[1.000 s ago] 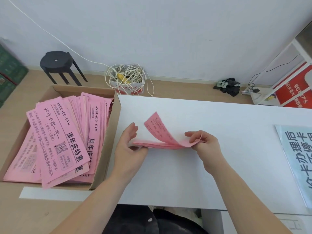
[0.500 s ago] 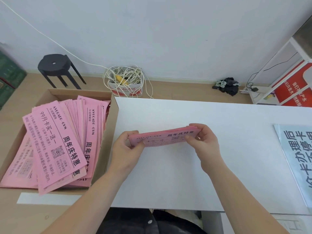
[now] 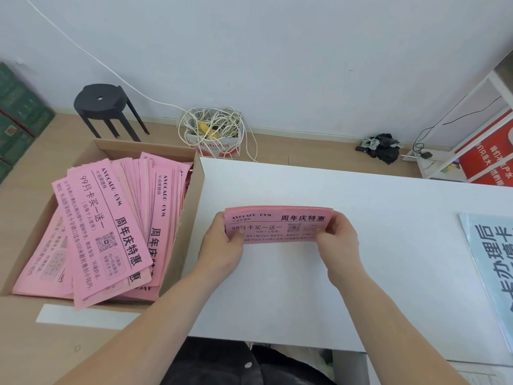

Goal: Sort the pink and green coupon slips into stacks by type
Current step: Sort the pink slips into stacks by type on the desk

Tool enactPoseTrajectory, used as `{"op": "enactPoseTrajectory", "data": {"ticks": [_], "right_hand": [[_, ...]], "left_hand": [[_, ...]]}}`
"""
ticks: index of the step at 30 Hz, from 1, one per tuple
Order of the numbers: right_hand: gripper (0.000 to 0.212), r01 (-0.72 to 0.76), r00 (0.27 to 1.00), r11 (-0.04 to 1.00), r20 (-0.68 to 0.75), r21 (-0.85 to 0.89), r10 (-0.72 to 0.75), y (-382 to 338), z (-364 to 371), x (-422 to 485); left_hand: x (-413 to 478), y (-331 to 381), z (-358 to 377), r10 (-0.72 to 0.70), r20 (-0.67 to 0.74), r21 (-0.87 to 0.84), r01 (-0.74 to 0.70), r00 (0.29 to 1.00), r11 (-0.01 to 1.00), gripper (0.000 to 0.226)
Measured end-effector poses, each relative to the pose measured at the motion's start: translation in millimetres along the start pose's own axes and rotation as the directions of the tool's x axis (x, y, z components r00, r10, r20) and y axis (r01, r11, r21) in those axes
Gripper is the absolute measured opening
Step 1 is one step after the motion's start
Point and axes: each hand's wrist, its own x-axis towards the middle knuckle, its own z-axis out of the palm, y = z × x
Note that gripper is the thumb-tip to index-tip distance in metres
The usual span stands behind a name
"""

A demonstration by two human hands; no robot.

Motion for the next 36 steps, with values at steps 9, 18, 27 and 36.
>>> {"op": "enactPoseTrajectory", "data": {"ticks": [9, 18, 27, 36], "right_hand": [[0.024, 0.216, 0.976, 0.939, 0.073, -0.268, -0.204, -4.6, -23.2, -10.9], [0.026, 0.004, 0.992, 0.952, 0.12, -0.307, 0.034, 13.6, -23.1, -19.4], [0.047, 0.465, 0.885, 0.571, 0.368, -0.677, -0.285, 22.9, -4.8, -52.4], [0.061, 0.349, 0.917, 0.647, 0.389, -0.678, -0.087, 11.1, 8.5, -48.1]], "left_hand": [[-9.7, 9.6, -6.8, 0.068, 0.017, 0.069, -0.069, 0.998, 0.995, 0.017], [-14.6, 7.5, -5.5, 0.011, 0.052, 0.09, -0.016, 0.999, 0.996, 0.026], [-52.0, -10.6, -8.1, -0.055, -0.003, 0.122, 0.055, 0.998, 0.991, 0.047], [-79.3, -7.8, 1.0, 0.201, 0.108, 0.11, -0.213, 0.974, 0.971, 0.043]]}}
